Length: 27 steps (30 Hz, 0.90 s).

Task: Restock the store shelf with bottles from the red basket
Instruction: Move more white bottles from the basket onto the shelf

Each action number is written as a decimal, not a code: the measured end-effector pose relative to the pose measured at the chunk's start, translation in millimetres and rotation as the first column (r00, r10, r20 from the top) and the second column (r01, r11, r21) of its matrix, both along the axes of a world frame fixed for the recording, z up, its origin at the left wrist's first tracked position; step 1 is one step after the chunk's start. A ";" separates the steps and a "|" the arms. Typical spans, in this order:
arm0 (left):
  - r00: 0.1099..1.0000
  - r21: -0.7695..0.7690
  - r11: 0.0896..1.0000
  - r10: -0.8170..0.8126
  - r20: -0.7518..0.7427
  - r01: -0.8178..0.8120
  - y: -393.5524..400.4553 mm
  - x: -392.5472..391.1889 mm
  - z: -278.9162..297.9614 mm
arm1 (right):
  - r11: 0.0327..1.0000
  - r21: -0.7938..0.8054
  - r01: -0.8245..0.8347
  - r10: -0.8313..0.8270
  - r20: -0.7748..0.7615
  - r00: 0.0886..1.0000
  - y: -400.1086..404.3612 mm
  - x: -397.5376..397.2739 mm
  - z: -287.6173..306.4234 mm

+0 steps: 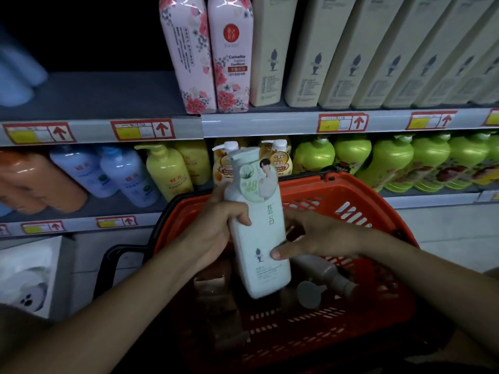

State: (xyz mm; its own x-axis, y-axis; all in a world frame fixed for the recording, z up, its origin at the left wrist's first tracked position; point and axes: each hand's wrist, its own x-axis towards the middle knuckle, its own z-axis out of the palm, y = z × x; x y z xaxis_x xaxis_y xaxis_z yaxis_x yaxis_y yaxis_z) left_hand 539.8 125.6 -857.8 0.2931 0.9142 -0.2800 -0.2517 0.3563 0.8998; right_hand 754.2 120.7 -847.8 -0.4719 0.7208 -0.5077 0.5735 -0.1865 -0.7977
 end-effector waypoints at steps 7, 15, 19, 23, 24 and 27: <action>0.996 0.065 0.995 0.074 -0.056 -0.070 1.3 -12.1 26.0 | 0.974 0.063 0.217 -0.199 -0.224 0.954 -12.8 -15.4 12.1; 0.886 0.494 0.870 0.237 -0.400 -0.010 -24.5 -41.8 80.4 | 0.908 0.281 0.310 -0.196 -0.370 0.908 -12.2 -27.9 84.5; 0.875 0.553 0.833 0.252 -0.414 0.022 -24.0 -44.5 132.7 | 0.863 0.359 0.356 -0.172 -0.454 0.874 -18.1 -34.5 127.5; 0.859 0.633 0.774 0.316 -0.404 0.013 -32.2 -42.9 174.1 | 0.835 0.390 0.388 -0.148 -0.520 0.841 -21.4 -38.8 165.4; 0.858 0.654 0.756 0.331 -0.393 0.008 -34.6 -41.9 182.9 | 0.827 0.401 0.393 -0.140 -0.530 0.836 -22.1 -39.9 174.7; 0.858 0.714 0.700 0.377 -0.349 -0.017 -36.5 -39.6 205.7 | 0.787 0.449 0.423 -0.132 -0.547 0.826 -23.5 -41.9 197.9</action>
